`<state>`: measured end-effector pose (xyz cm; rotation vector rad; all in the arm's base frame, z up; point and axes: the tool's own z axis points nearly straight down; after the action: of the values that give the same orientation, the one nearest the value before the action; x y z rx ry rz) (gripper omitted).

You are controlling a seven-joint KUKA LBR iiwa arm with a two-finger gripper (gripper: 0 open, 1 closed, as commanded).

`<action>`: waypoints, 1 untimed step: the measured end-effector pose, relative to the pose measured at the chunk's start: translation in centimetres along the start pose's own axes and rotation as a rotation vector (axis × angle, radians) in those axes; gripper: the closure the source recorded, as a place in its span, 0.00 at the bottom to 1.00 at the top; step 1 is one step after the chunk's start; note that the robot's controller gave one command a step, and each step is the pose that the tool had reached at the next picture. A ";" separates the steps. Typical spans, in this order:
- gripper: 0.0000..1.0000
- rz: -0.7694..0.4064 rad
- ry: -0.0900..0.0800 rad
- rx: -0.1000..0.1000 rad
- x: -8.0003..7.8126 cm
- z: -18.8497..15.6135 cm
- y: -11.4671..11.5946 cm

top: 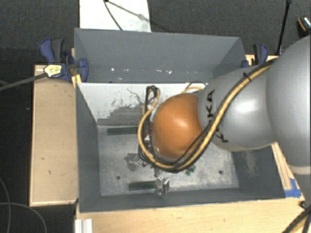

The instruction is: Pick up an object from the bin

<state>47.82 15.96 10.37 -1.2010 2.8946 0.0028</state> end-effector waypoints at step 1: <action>0.00 -0.051 -0.005 0.005 -0.2 3.2 0.0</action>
Offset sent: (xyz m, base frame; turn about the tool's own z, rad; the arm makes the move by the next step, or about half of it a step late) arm -0.0023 0.0011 -0.0337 -0.0547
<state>48.02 16.10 7.17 -1.2714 2.8575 -0.0019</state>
